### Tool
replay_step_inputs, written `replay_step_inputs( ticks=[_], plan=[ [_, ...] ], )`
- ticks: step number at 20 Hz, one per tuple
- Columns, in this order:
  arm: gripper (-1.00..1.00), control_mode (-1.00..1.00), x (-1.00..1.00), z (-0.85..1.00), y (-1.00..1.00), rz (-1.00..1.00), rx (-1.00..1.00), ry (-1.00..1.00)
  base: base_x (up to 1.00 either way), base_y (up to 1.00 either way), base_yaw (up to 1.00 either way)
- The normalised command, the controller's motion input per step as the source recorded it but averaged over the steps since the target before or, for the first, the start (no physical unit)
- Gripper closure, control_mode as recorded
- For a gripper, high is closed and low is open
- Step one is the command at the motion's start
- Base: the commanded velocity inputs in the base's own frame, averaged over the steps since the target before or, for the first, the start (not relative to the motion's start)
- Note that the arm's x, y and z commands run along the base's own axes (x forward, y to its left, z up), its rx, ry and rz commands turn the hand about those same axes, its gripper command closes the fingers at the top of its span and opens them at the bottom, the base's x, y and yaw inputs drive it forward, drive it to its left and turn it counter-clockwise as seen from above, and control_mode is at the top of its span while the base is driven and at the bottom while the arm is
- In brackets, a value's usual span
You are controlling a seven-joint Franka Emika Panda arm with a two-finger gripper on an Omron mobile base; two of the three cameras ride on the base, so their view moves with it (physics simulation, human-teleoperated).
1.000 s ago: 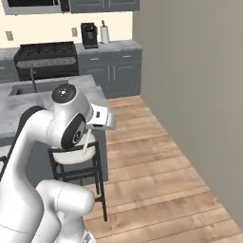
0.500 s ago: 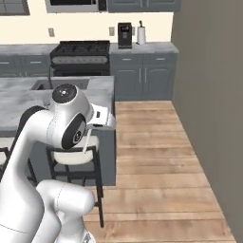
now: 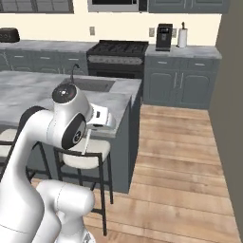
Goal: Take the fork and place it on the left side of the plate. Then take the spoon and place it on the right side of the plate. Make sure they're directly next to the plate.
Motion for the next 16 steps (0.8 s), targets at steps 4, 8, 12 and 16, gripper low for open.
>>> replay_step_inputs(
  ticks=[4,8,12,16],
  plan=[
    [1.00,1.00,0.00,0.00,0.00,0.00,0.00,0.00,0.45,-0.38,0.39],
    [1.00,1.00,0.00,0.00,0.00,0.00,0.00,0.00,0.43,-0.32,0.37],
    [1.00,-1.00,0.28,0.00,-0.23,0.25,0.00,0.00,0.10,-0.08,0.09],
    [1.00,-1.00,0.35,0.00,-0.40,0.27,0.00,0.00,0.00,0.00,0.00]
  ],
)
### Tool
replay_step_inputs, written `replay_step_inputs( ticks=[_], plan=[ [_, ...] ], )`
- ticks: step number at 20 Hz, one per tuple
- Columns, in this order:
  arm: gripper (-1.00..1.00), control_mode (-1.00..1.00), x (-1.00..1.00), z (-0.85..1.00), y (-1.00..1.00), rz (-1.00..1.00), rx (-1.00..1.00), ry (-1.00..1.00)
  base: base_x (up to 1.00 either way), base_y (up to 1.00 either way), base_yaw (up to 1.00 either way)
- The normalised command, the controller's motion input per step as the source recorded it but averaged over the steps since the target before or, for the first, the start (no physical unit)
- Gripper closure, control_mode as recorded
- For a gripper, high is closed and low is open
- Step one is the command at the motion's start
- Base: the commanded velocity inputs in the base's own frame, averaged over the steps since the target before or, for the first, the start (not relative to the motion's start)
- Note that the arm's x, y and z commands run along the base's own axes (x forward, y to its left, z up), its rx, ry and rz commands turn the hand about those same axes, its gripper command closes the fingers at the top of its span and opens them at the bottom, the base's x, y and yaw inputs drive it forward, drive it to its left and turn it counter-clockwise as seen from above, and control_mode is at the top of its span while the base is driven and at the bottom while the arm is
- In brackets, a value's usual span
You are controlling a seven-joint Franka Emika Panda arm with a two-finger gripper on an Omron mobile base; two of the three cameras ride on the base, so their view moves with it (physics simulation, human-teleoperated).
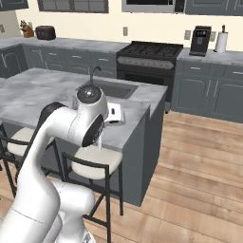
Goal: Take the fork and place it on the left side of the plate. Then take the spoon and place it on the right side of the plate. Make sure they're directly next to the plate.
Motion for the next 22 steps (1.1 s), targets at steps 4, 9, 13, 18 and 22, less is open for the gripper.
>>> replay_step_inputs(
  ticks=[4,9,13,18,22],
  plan=[
    [1.00,-1.00,0.55,0.00,-0.28,0.10,0.00,0.00,0.00,0.00,0.00],
    [1.00,-1.00,0.71,0.00,-0.01,-0.01,0.00,0.05,0.00,0.00,0.00],
    [1.00,-1.00,0.73,0.00,0.02,-0.12,0.00,0.14,0.00,0.00,0.00],
    [1.00,-1.00,0.63,-0.06,0.02,-0.12,0.00,0.12,0.00,0.00,0.00],
    [1.00,-1.00,0.48,-0.17,0.10,-0.14,-0.01,0.08,0.00,0.00,0.00]
  ],
)
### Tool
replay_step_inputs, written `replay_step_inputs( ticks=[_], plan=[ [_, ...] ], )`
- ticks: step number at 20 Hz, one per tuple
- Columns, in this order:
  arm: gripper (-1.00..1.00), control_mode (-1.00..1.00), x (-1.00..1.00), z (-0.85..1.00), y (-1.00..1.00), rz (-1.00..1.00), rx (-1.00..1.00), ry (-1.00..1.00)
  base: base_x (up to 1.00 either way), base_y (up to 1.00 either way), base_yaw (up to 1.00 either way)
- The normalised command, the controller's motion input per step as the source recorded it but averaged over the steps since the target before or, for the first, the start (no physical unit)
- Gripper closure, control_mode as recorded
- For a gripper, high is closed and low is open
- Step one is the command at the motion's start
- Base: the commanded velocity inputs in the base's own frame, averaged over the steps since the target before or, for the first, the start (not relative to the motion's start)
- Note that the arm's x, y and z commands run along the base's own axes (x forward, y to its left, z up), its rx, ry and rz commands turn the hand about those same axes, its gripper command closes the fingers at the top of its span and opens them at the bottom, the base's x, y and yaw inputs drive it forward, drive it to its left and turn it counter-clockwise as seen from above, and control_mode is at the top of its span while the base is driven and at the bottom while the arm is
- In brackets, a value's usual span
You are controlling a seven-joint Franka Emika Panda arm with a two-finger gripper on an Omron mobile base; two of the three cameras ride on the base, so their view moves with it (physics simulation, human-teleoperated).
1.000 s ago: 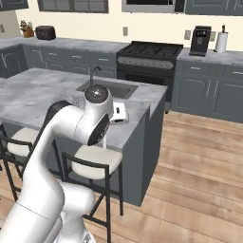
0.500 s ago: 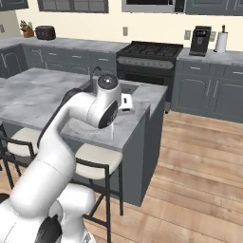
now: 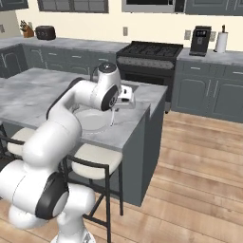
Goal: Take the fork and place it on the left side of the plate. Then take the spoon and place it on the right side of the plate. Make sure they're directly next to the plate.
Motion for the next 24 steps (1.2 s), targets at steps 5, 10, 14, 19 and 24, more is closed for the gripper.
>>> replay_step_inputs(
  ticks=[5,10,14,19,24],
  plan=[
    [1.00,-1.00,0.12,-0.14,0.05,-0.14,-0.01,0.00,0.00,0.00,0.00],
    [1.00,-1.00,0.00,-0.16,0.02,-0.11,-0.02,-0.01,0.00,0.00,0.00],
    [1.00,-1.00,0.00,-0.25,0.06,-0.08,0.00,-0.01,0.00,0.00,0.00],
    [1.00,-1.00,0.04,-0.47,0.09,-0.01,0.00,0.00,0.00,0.00,0.00],
    [1.00,-1.00,0.12,-0.69,0.14,0.00,0.00,-0.01,0.00,0.00,0.00]
  ],
)
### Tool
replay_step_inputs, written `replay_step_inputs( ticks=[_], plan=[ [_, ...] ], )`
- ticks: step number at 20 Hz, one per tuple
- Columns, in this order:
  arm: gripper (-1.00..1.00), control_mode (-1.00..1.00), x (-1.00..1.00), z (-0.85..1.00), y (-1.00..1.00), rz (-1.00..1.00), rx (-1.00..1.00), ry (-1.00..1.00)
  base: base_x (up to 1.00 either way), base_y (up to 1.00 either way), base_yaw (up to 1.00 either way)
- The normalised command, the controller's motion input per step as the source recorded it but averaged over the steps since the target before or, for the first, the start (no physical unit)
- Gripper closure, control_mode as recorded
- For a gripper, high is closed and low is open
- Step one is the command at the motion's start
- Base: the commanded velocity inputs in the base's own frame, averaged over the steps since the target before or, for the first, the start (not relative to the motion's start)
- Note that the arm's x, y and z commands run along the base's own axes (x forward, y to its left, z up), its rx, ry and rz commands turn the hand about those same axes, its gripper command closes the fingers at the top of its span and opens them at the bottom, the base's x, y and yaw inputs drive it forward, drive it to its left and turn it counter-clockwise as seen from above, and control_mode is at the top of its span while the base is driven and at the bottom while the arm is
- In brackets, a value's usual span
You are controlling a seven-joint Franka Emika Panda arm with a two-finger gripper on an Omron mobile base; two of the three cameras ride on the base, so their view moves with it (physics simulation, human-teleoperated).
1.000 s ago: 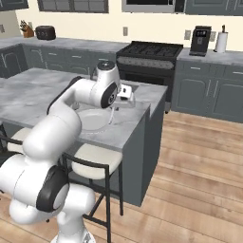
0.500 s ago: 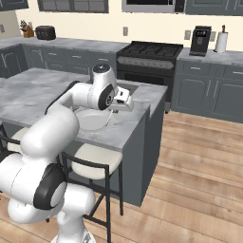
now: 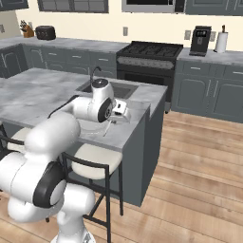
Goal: Take the fork and place it on the left side of the plate. Then take the spoon and place it on the right side of the plate. Make sure they're directly next to the plate.
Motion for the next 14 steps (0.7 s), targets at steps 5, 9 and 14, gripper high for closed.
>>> replay_step_inputs(
  ticks=[5,9,14],
  plan=[
    [1.00,-1.00,0.22,-0.55,0.07,0.00,0.00,0.00,0.00,0.00,0.00],
    [1.00,-1.00,0.30,-0.27,0.00,0.00,0.00,0.00,0.00,0.00,0.00],
    [1.00,-1.00,0.35,-0.12,0.00,0.00,0.00,-0.01,0.00,0.00,0.00]
  ],
)
